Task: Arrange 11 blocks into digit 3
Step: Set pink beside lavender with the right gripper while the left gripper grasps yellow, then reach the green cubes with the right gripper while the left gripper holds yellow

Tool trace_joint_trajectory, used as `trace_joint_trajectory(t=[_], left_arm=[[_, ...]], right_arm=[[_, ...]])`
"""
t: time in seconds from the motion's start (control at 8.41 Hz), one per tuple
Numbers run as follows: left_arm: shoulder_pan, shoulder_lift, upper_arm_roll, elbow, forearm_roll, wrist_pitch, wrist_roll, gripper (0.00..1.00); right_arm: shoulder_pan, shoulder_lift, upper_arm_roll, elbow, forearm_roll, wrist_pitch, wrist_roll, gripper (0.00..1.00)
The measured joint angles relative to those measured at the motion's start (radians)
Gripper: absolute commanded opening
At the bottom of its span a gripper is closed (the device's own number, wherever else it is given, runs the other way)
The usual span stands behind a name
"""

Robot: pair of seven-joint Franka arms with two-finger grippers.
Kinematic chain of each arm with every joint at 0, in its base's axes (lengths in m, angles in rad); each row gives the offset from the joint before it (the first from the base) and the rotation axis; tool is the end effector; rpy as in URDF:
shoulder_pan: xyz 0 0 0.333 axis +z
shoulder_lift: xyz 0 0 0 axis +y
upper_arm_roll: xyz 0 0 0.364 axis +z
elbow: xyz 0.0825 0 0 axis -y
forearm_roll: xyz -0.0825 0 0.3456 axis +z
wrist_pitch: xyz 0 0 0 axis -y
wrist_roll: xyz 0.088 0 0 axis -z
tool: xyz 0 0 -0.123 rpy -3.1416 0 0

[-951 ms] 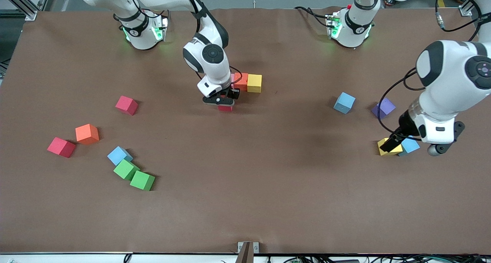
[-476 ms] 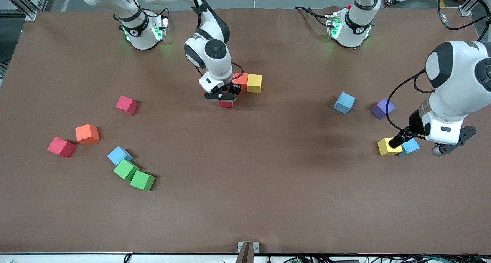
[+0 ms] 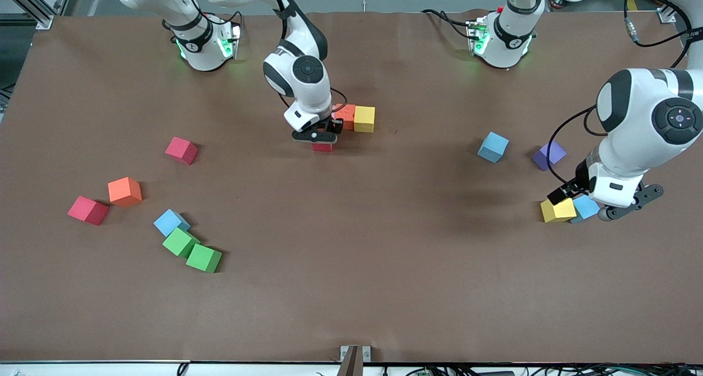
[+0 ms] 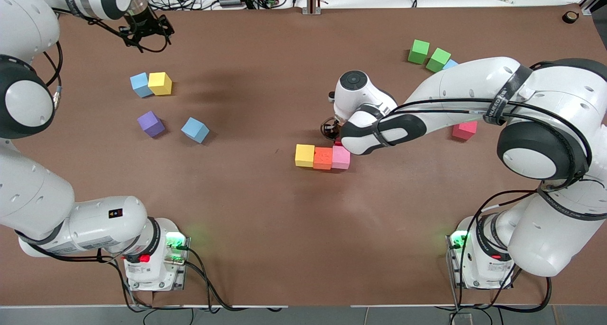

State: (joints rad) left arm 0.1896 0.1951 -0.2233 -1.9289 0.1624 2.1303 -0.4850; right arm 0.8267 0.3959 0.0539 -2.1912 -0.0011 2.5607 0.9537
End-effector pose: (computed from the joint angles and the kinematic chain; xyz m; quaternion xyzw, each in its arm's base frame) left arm 0.5777 -0.0031 0.4431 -0.9818 -0.1838 -0.0183 0.0444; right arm 0.3529 0.4262 0.2617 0.9991 -0.0380 -0.0159 0.0041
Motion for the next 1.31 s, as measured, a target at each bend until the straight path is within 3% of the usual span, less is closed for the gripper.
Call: trace_joint_trajectory(t=[0.12, 0.36, 0.95, 1.31], left_arm=[[0.002, 0.004, 0.031, -0.001, -0.003, 0.026, 0.054, 1.00], [0.004, 0.054, 0.047, -0.006, -0.003, 0.084, 0.082, 1.00], [0.033, 0.235, 0.090, -0.011, -0.001, 0.314, 0.245, 1.00], [0.033, 0.281, 0.091, -0.010, -0.001, 0.381, 0.289, 1.00]], right_arm=[[0.000, 0.000, 0.000, 0.000, 0.000, 0.000, 0.000, 0.45], [0.001, -0.001, 0.000, -0.001, 0.000, 0.000, 0.000, 0.99], [0.001, -0.050, -0.003, 0.010, 0.001, -0.030, 0.003, 1.00], [-0.092, -0.170, -0.024, 0.094, 0.002, -0.224, 0.011, 1.00]])
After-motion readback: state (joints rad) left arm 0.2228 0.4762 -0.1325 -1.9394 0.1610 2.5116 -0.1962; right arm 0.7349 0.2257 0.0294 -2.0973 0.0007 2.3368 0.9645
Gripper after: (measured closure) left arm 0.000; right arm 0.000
